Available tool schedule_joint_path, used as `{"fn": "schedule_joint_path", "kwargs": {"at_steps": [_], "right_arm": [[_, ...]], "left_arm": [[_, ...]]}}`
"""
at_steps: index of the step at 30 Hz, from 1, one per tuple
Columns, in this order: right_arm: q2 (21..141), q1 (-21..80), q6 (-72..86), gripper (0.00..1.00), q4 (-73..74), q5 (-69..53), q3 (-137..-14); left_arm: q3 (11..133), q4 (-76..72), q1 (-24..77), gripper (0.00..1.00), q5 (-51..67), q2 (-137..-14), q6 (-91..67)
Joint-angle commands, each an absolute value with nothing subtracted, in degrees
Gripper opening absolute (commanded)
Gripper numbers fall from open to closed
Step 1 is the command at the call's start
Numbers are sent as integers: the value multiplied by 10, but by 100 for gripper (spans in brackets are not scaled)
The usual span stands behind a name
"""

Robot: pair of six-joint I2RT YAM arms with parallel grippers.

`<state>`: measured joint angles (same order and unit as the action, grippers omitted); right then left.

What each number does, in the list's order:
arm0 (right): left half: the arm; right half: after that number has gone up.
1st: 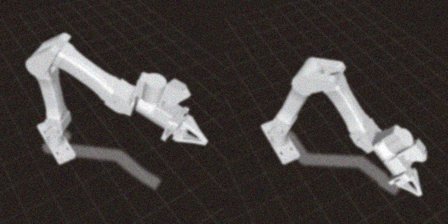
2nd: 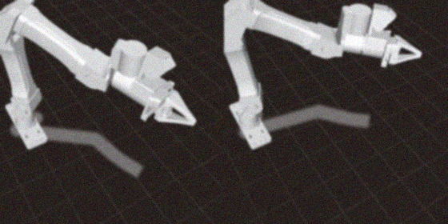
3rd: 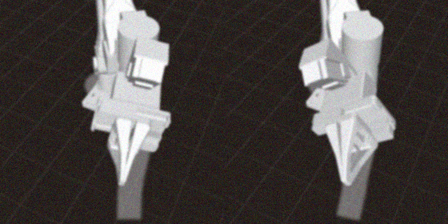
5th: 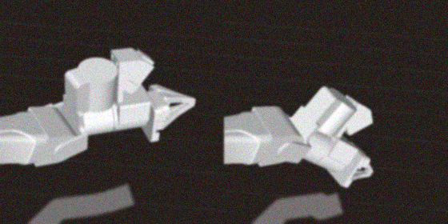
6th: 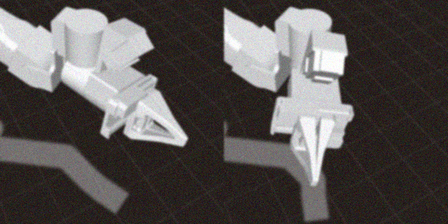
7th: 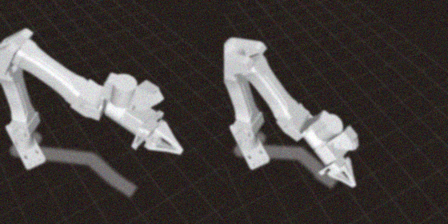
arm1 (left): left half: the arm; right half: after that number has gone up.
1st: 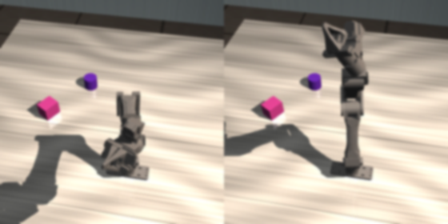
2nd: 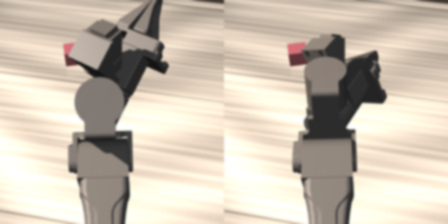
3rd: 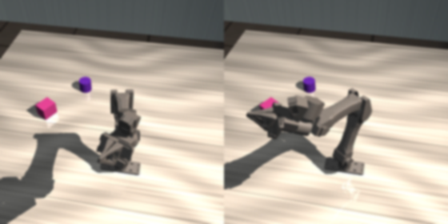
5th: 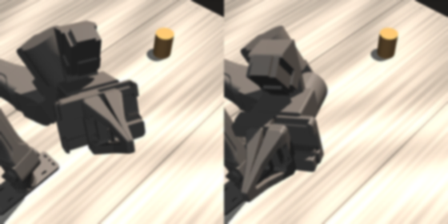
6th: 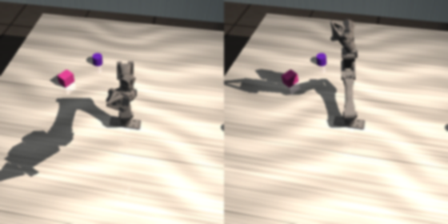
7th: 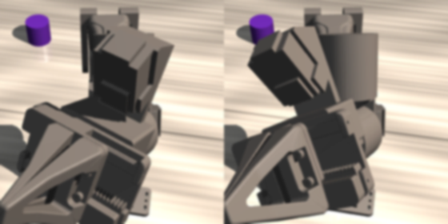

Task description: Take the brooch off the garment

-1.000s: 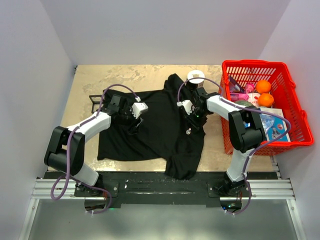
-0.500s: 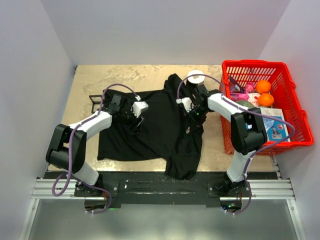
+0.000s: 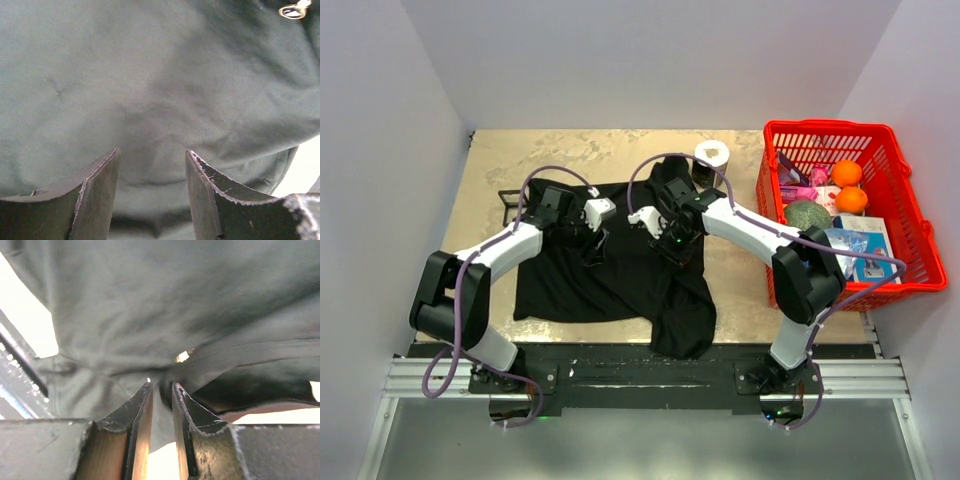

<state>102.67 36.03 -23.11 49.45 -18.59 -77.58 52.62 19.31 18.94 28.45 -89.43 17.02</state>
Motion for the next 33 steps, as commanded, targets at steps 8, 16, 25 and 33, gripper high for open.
{"fn": "schedule_joint_path", "kwargs": {"at_steps": [8,16,25,33], "right_arm": [[976,327,-233,45,510,-222,-776],[969,294,-229,33,453,-180,-785],[998,294,-277,20,426,-196,-766],[1020,294,-255,20,410,-192,-734]], "left_arm": [[521,184,192,59,294,-852,166],[536,162,192,58,327,-870,126],[532,26,227,56,416,-902,14],[527,-80,271,55,426,-972,-62]]}}
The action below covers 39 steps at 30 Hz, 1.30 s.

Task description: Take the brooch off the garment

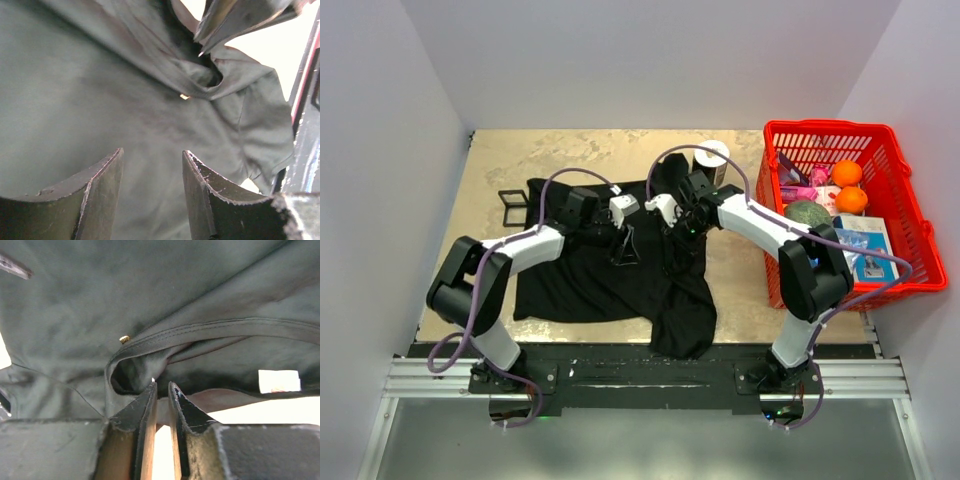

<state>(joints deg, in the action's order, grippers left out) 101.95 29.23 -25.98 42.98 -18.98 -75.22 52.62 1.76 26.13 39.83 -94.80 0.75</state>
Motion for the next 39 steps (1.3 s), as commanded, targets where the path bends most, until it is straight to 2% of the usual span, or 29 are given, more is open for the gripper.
{"fn": "schedule_joint_path", "kwargs": {"at_steps": [1,6,9,18,23,26,31,35,39], "right_arm": [[1019,293,-251,21,407,-197,-729],[1032,291,-222,23,381,-197,-701],[1056,287,-210,22,381,-167,-697],[1042,238,-210,20,388,-124,-679],[1030,239,-187,22,400,-164,-697],[1033,238,-181,24,406,-179,-709],[1058,238,-181,26,417,-185,-728],[1061,238,-169,34,417,-191,-744],[1065,239,-159,35,418,-199,-749]], "left_arm": [[526,-93,272,55,431,-978,-90],[526,-171,289,55,453,-1033,-177],[524,-166,292,54,424,-1058,-192],[469,-120,288,48,334,-1046,-143],[504,-120,294,49,360,-1027,-113],[536,-133,320,54,371,-997,-53],[571,-81,363,59,394,-979,165],[565,-60,388,60,398,-966,314],[568,-42,404,59,404,-972,423]]}}
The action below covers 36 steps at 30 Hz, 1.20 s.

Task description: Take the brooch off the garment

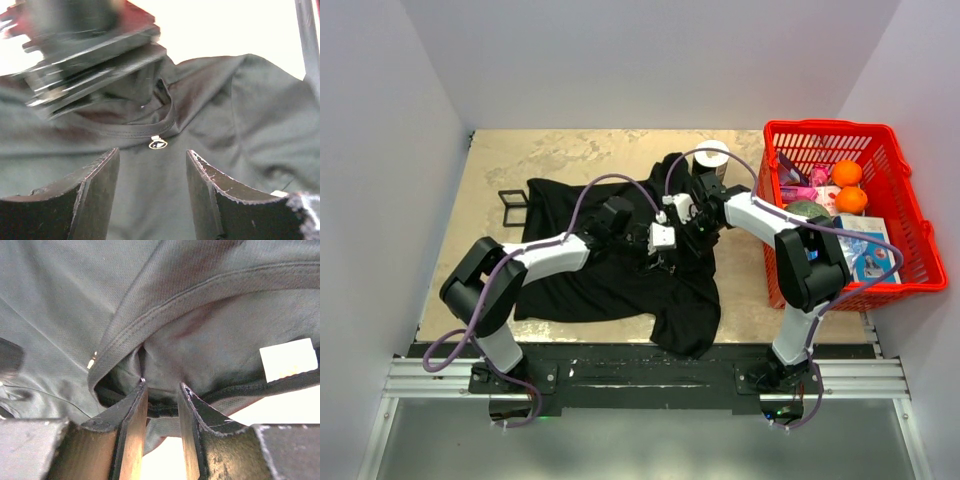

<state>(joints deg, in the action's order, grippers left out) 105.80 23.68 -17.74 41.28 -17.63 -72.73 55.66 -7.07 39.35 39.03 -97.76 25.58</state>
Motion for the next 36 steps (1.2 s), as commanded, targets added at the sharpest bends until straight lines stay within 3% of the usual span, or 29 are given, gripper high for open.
{"fn": "schedule_joint_path", "kwargs": {"at_steps": [1,8,19,28,32,36], "right_arm": [[1068,238,-158,35,418,-200,-747],[1074,237,-151,34,420,-217,-744],[1086,222,-142,33,419,-218,-752],[1085,217,-141,33,421,-216,-750],[1090,216,-141,32,423,-218,-750],[1092,217,-143,29,419,-198,-744]], "left_arm": [[566,-47,413,59,403,-973,438],[585,-71,442,57,403,-1003,540],[676,54,465,46,408,-1085,653],[680,107,465,24,389,-1085,679],[657,84,466,0,375,-1066,665],[615,40,465,0,346,-1033,641]]}}
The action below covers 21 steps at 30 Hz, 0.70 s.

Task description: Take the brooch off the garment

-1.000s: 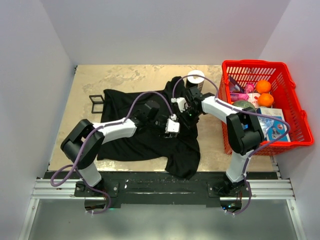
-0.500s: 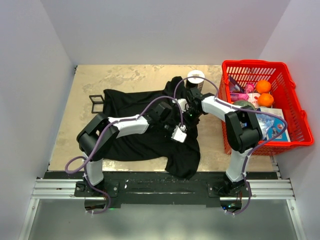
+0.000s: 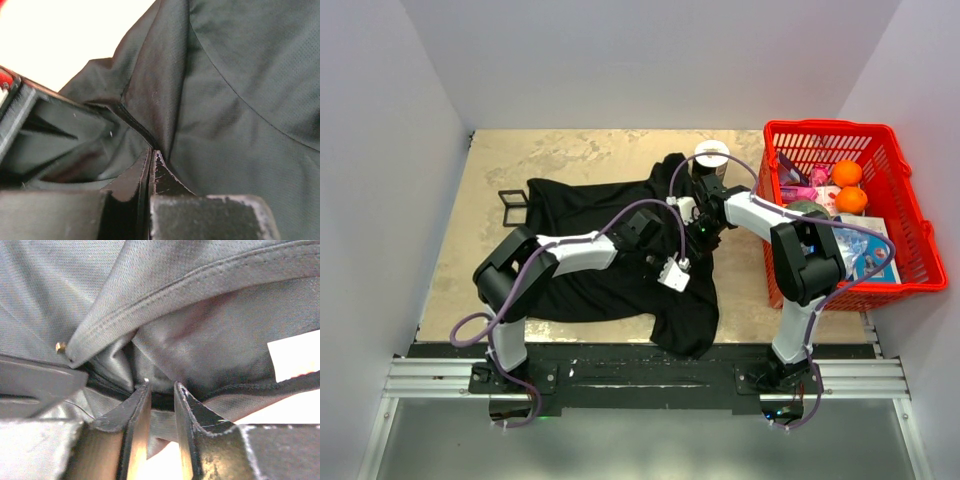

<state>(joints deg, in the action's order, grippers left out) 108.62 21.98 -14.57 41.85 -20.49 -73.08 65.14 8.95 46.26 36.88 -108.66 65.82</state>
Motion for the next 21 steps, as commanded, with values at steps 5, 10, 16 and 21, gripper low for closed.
{"fn": "schedule_joint_path", "kwargs": {"at_steps": [5,10,16,21], "right_arm": [[1092,217,-142,28,413,-128,-731],[1092,215,-144,28,410,-71,-728],[1082,214,-162,25,414,-23,-725],[1044,211,-180,32,432,-149,-754]], "left_arm": [[566,10,454,0,324,-986,608],[521,-45,452,0,314,-965,586],[499,-38,450,0,315,-965,574],[476,-81,447,0,311,-941,546]]}}
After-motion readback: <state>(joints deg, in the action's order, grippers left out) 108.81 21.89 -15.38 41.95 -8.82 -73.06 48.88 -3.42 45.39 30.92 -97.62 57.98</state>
